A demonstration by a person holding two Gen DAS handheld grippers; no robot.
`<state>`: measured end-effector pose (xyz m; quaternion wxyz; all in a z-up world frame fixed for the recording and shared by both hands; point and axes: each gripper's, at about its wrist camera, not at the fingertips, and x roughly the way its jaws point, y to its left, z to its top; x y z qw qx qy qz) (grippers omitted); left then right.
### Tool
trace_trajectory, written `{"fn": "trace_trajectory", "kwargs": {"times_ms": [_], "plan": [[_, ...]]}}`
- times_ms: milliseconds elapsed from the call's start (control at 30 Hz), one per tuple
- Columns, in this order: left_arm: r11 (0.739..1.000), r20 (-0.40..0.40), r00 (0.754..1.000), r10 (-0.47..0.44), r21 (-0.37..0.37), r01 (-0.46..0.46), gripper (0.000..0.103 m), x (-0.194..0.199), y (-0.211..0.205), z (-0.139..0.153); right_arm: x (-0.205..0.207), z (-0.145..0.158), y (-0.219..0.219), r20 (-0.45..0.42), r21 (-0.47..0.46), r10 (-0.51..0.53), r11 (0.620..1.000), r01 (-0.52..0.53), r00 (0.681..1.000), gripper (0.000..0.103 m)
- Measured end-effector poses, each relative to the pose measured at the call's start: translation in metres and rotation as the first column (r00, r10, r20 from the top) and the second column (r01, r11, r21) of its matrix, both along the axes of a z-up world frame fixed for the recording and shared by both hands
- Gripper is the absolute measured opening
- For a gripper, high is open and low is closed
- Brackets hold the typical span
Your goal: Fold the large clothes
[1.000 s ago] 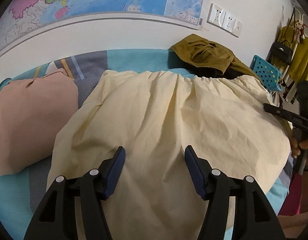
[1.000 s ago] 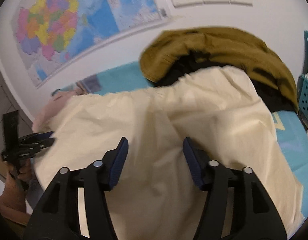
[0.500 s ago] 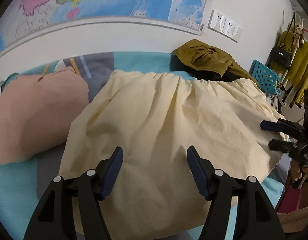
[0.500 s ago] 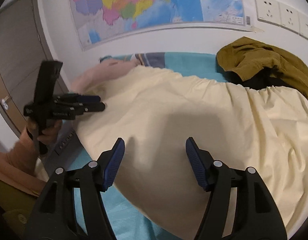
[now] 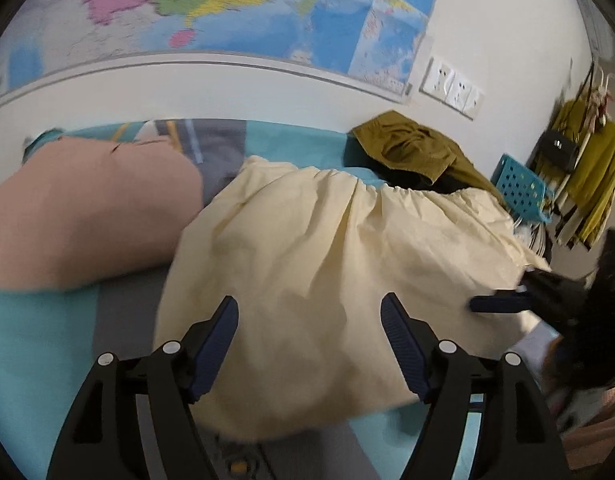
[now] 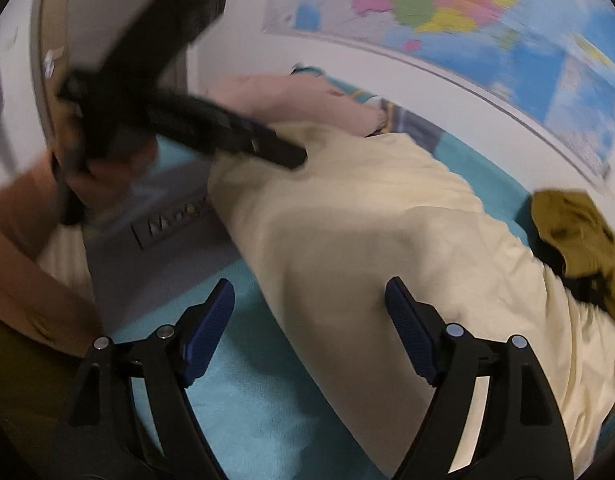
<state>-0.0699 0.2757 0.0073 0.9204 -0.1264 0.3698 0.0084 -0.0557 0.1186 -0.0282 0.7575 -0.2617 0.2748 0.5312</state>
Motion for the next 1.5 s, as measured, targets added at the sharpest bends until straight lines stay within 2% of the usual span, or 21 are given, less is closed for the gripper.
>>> {"fn": "trace_trajectory", "kwargs": {"times_ms": [133,233,367,467,533,633,733,800,833,867,900,1000,1100,1200,1267,1333,1367,1400,1433,1467,1500], "plan": [[0.999,-0.011,1.0,0.018,-0.041,-0.018,0.071,-0.026,0.001,-0.003,-0.01,-0.017,0.014,0.136,-0.078,0.012,0.997,-0.002,0.991,0.076],[0.995,-0.021,1.0,0.006,-0.096,-0.008,0.071,-0.045,-0.002,-0.01,-0.009,-0.026,0.017,0.203,-0.1,-0.004,0.995,0.024,0.979,0.065],[0.985,-0.034,0.999,-0.035,-0.169,0.029,0.071,-0.059,-0.009,-0.023,0.003,-0.018,0.011,0.139,-0.055,-0.03,0.998,0.038,0.99,0.042],[0.979,-0.053,0.998,-0.035,-0.202,0.023,0.073,-0.057,-0.014,-0.035,0.013,-0.006,0.006,0.071,-0.004,-0.058,0.998,0.059,0.996,0.032],[0.969,-0.054,0.998,-0.029,-0.248,0.015,0.073,-0.049,-0.013,-0.041,0.021,0.002,0.0,0.012,0.037,-0.077,0.996,0.076,0.997,0.03],[0.939,-0.049,0.999,-0.014,-0.345,-0.003,0.073,-0.033,-0.007,-0.049,0.028,0.01,-0.006,-0.039,0.078,-0.097,0.992,0.1,0.995,0.029],[0.887,-0.045,0.998,0.032,-0.459,-0.049,0.072,-0.018,0.006,-0.055,0.022,0.008,-0.004,-0.023,0.065,-0.097,0.993,0.098,0.995,0.03],[0.842,-0.001,0.999,0.035,-0.538,-0.03,0.072,-0.015,0.014,-0.055,0.02,0.004,-0.003,-0.018,0.058,-0.098,0.993,0.099,0.995,0.031],[0.801,0.012,0.999,0.036,-0.598,-0.022,0.072,-0.014,0.018,-0.058,0.019,0.003,-0.004,-0.026,0.061,-0.1,0.993,0.102,0.995,0.031],[0.777,0.017,0.999,0.039,-0.63,-0.02,0.072,-0.013,0.021,-0.06,0.019,0.002,-0.004,-0.032,0.062,-0.101,0.993,0.103,0.994,0.032],[0.765,0.021,0.999,0.04,-0.644,-0.017,0.072,-0.012,0.022,-0.062,0.019,0.001,-0.004,-0.04,0.063,-0.101,0.993,0.104,0.994,0.032],[0.763,0.014,0.998,0.053,-0.645,-0.032,0.073,-0.009,0.024,-0.062,0.02,-0.001,-0.004,-0.066,0.063,-0.096,0.993,0.1,0.993,0.036],[0.746,0.016,0.998,0.059,-0.665,-0.033,0.074,-0.004,0.026,-0.062,0.018,-0.002,-0.006,-0.089,0.073,-0.101,0.992,0.107,0.991,0.039],[0.75,-0.02,0.998,0.055,-0.66,-0.054,0.074,0.016,0.027,-0.064,0.017,0.002,-0.018,-0.128,0.11,-0.127,0.984,0.141,0.984,0.048],[0.771,-0.052,0.998,0.045,-0.634,-0.068,0.073,0.031,0.023,-0.064,0.019,0.008,-0.037,-0.206,0.163,-0.14,0.971,0.175,0.968,0.054],[0.799,-0.073,0.997,0.037,-0.596,-0.074,0.068,0.037,0.02,-0.064,0.021,0.012,-0.06,-0.29,0.211,-0.138,0.956,0.204,0.947,0.06],[0.812,-0.08,0.996,0.033,-0.579,-0.073,0.063,0.038,0.019,-0.064,0.025,0.013,-0.083,-0.378,0.24,-0.14,0.94,0.243,0.915,0.065],[0.826,-0.088,0.996,0.03,-0.559,-0.075,0.056,0.04,0.018,-0.064,0.028,0.012,-0.096,-0.422,0.249,-0.146,0.93,0.269,0.895,0.066],[0.835,-0.093,0.995,0.029,-0.546,-0.075,0.053,0.039,0.019,-0.065,0.031,0.008,-0.122,-0.501,0.26,-0.163,0.908,0.328,0.85,0.069],[0.848,-0.098,0.995,0.026,-0.525,-0.074,0.046,0.039,0.018,-0.064,0.035,0.005,-0.137,-0.547,0.257,-0.179,0.894,0.367,0.818,0.073],[0.872,-0.105,0.994,0.022,-0.485,-0.071,0.041,0.039,0.015,-0.063,0.038,-0.001,-0.155,-0.594,0.24,-0.212,0.874,0.422,0.776,0.075]]}}
